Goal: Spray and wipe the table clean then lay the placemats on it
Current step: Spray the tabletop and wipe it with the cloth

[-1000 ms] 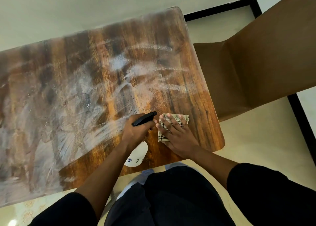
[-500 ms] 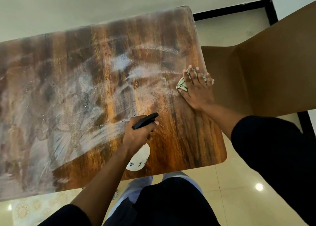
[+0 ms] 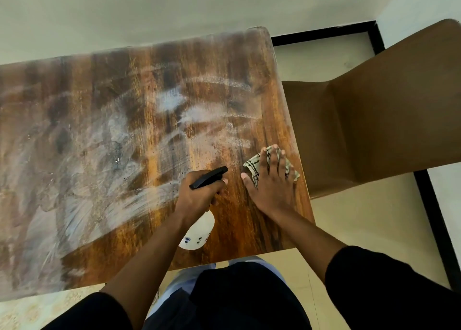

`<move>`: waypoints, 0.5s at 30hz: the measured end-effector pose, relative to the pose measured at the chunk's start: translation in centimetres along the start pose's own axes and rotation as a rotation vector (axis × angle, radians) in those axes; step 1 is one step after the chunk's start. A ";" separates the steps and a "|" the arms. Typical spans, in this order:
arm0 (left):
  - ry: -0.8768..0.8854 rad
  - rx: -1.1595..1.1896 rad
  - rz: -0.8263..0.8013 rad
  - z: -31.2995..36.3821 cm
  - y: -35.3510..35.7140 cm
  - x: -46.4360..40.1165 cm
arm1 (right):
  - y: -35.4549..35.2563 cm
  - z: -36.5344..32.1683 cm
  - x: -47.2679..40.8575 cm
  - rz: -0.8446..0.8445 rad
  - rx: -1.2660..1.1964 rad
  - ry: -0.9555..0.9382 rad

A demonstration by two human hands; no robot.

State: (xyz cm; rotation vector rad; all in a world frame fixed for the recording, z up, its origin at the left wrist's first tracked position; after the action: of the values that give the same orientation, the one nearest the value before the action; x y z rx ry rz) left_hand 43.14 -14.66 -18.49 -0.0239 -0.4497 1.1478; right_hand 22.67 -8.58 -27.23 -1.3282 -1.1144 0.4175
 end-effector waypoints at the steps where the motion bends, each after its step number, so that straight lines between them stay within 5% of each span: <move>1: -0.001 0.001 0.003 0.0 0.0 0.0 | -0.3 0.0 0.2 -0.003 -0.005 0.001; 9: -0.005 0.027 -0.004 0.0 0.3 0.0 | -0.9 5.2 -1.5 0.050 0.230 -0.502; 15: -0.014 0.025 -0.011 -0.1 0.0 0.0 | -0.3 4.2 -3.0 0.042 0.184 -0.383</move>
State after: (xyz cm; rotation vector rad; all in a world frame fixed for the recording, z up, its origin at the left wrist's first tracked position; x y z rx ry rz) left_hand 43.21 -14.66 -18.56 0.0083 -0.4474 1.1436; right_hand 17.74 -8.69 -28.74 -1.1374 -1.3279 0.8107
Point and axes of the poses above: each hand's wrist, its own x-axis away from the middle knuckle, its own y-axis out of the palm, z = x × y, the point moved 1 cm from there along -x, towards the middle knuckle, and after that the axes turned 11 degrees about y, right-handed, at the moved point
